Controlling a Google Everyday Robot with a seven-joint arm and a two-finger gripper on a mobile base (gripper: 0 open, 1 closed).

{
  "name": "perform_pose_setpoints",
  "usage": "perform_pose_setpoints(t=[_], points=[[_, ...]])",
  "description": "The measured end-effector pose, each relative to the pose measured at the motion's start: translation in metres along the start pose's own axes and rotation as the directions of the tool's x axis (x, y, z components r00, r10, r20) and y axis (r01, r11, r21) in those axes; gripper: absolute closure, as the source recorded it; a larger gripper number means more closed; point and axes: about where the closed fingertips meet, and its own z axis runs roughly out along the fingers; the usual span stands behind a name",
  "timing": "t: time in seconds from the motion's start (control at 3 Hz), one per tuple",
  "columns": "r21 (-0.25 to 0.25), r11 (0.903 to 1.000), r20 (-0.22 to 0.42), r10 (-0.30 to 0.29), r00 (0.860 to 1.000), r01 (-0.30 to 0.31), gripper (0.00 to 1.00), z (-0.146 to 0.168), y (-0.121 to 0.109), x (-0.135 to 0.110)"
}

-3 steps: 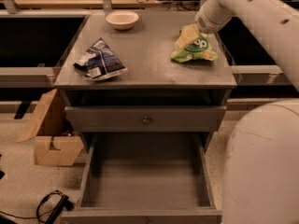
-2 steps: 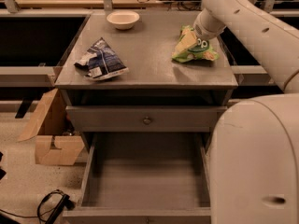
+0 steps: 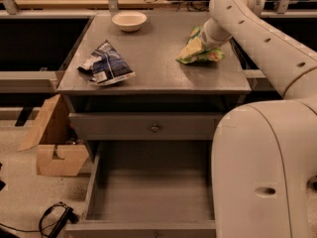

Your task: Place green rice chip bag into middle drawer

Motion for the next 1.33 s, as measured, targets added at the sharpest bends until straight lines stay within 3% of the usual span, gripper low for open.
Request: perform_pose_setpoints(t=[0.67, 1.0, 1.33], points=[[0.000, 1.0000, 0.000, 0.000, 1.000, 0.000, 0.95, 0.000, 0.000, 0.000], [0.000, 1.0000, 0.000, 0.000, 1.000, 0.000, 1.00, -0.003, -0.001, -0.003], [0.004, 0.9982, 0.018, -0.061, 0.998, 0.060, 1.00, -0.046, -0.008, -0.007]])
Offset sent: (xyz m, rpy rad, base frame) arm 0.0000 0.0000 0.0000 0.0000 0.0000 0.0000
